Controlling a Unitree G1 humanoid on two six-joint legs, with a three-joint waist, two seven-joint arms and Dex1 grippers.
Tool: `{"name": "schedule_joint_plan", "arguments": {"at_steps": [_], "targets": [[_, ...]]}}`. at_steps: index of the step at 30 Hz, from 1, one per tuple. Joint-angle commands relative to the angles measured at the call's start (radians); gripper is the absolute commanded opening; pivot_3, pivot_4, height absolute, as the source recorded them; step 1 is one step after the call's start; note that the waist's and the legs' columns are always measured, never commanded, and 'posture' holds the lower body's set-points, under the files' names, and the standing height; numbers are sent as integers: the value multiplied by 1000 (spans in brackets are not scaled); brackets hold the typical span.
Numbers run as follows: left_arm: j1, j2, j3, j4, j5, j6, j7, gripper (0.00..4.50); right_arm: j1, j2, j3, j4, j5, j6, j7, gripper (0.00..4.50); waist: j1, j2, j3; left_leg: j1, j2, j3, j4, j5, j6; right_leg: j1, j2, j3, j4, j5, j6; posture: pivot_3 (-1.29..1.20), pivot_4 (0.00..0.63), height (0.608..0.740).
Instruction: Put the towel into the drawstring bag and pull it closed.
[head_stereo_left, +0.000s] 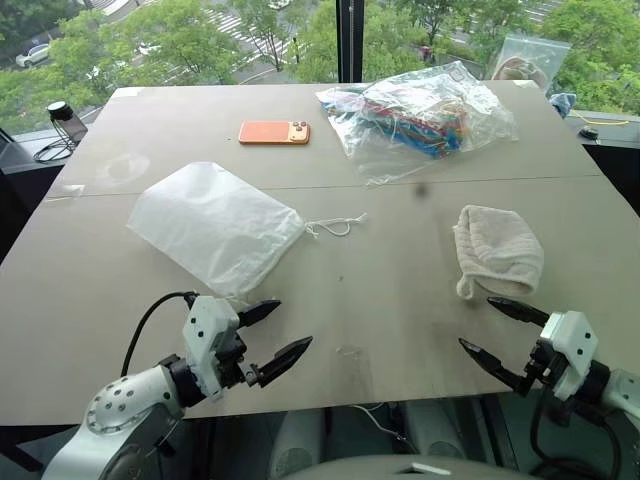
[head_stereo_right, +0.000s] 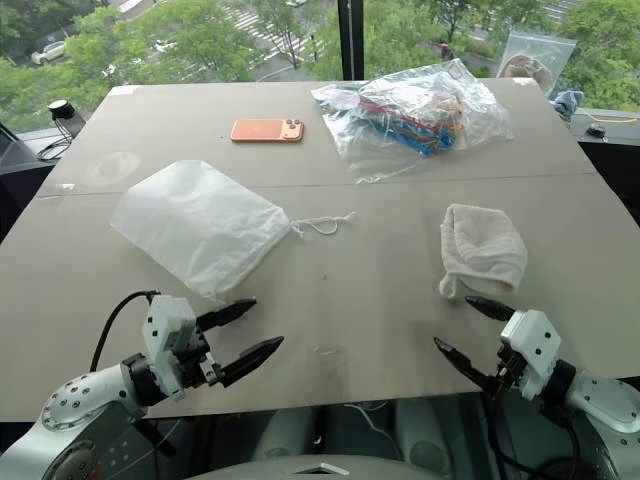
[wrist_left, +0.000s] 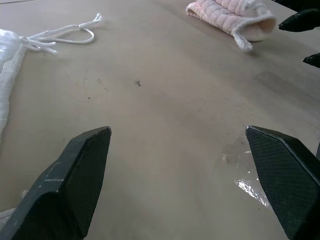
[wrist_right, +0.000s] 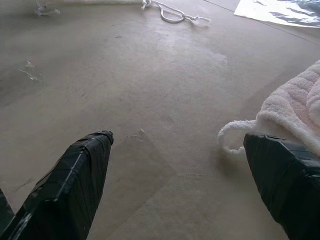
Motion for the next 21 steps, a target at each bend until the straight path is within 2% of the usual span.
{"name": "schedule_joint_plan", "arguments": {"at_steps": [1, 4, 6, 8, 11, 14, 21], "targets": [[-57, -50, 4, -45, 53, -7, 127, 4451, -50, 10, -15, -46, 41, -21, -4, 4500, 1, 0, 0, 0, 0, 0, 0, 0, 0, 0, 0, 0, 0, 0, 0, 0, 150, 734], [-180, -102, -6, -47, 245, 14, 362, 4451, -140, -19, 16, -138, 128, 40, 13, 4500, 7, 0, 1, 0, 0, 0, 1, 0, 0, 0, 0, 0, 0, 0, 0, 0, 150, 734], [-218, -85, -39, -47, 364, 33, 428, 4451, -176, -43, 23, -175, 175, 91, 17, 4500, 10, -1, 0, 1, 0, -1, 2, 0, 0, 1, 2, 0, 1, 0, 0, 0, 150, 734], [-246, -45, -111, -55, 542, 84, 515, 4451, -200, -62, 35, -196, 191, 113, 26, 4500, 13, -2, 0, 1, 0, -2, 2, 0, 0, 1, 3, 0, 2, 0, 0, 0, 150, 734], [-273, 22, -200, -51, 726, 89, 549, 4451, -210, -67, 44, -198, 193, 123, 24, 4500, 17, -2, 0, 0, -1, -2, -1, 0, 0, 1, 2, 0, 0, 0, 0, 0, 150, 734], [-301, 52, -284, -38, 842, 110, 551, 4451, -213, -67, 56, -188, 164, 110, 33, 4500, 17, -2, 0, -1, -1, -1, -1, -1, 1, 1, 1, 0, -2, -1, 1, 0, 150, 734], [-403, 24, -401, 56, 995, 129, 549, 4451, -237, -43, 95, -174, 123, 99, 15, 4500, 16, -2, 0, -1, -1, -1, -1, -1, 1, 1, 1, 0, -1, -1, 1, 0, 150, 734]]}}
